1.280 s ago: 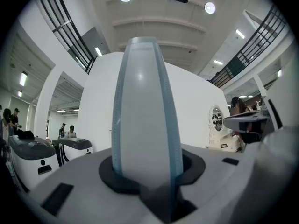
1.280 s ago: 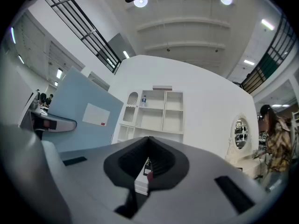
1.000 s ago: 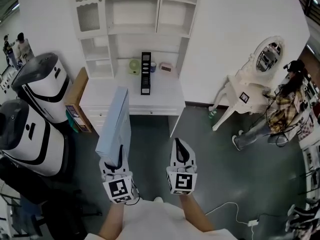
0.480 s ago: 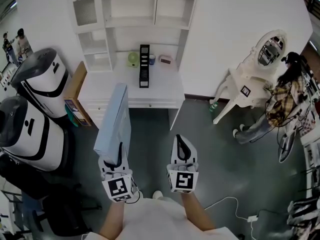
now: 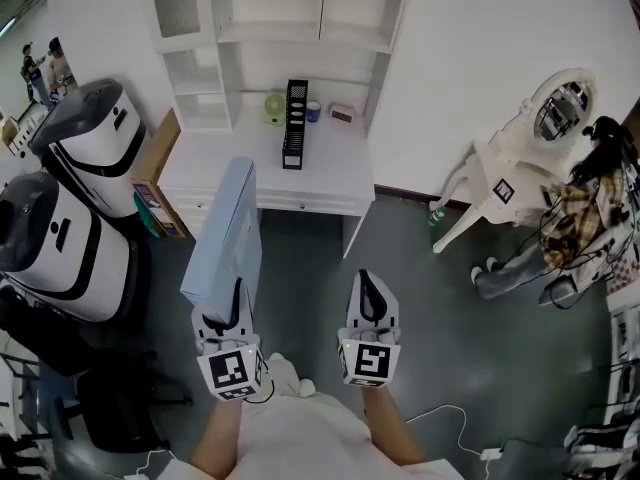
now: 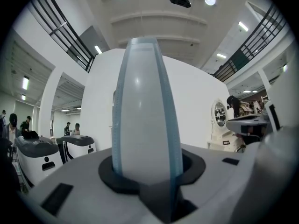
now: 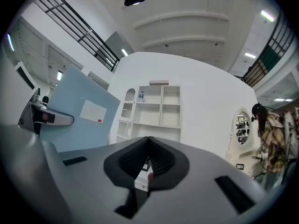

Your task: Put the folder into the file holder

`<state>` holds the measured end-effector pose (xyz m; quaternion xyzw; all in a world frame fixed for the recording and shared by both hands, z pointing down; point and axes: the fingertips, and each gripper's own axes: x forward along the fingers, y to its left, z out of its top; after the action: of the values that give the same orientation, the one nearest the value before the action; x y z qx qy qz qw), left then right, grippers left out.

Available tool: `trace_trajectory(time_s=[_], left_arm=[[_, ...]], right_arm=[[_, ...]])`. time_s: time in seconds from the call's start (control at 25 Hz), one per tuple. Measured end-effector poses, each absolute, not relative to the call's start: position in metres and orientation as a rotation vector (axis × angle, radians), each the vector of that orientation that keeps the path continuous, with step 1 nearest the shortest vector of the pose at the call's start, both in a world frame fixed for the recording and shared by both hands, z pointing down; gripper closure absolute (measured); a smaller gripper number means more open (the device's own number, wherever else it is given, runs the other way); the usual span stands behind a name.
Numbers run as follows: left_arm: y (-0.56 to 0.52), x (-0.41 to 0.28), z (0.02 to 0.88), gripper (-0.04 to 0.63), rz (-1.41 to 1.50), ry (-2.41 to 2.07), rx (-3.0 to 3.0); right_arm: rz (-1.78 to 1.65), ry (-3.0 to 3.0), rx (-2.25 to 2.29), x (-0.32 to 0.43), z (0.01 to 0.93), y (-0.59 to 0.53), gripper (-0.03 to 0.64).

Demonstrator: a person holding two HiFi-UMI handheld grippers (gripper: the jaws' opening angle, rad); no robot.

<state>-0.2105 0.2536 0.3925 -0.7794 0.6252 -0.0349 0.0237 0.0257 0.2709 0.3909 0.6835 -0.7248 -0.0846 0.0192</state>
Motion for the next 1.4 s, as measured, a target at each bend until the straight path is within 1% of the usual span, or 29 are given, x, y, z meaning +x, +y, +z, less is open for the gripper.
trace_trajectory(time_s=[0.32, 0.56, 1.0, 1.4], left_arm=[[0.183, -0.185, 0.407, 0.448, -0.123, 1.944, -2.397], [0.085, -0.169, 0.407, 0.448, -0.095, 1.948, -2.383], [-0.096, -0.137, 0.388, 0.445, -0.063, 1.903, -2.422], [-0.207, -0.103, 0.387, 0.445, -0.065, 1.992, -2.333]], right_arm=[[-0.229, -2.244, 2.117, 0.060, 0.408, 0.196, 0.618], [-0.280, -2.225, 2.115, 0.082, 0.397, 0.099, 0.619], [-0.327, -2.198, 2.123, 0.100, 0.379, -0.075, 0.618], [-0.293, -2.284, 2.035, 0.128, 0.393, -0.195, 0.618]])
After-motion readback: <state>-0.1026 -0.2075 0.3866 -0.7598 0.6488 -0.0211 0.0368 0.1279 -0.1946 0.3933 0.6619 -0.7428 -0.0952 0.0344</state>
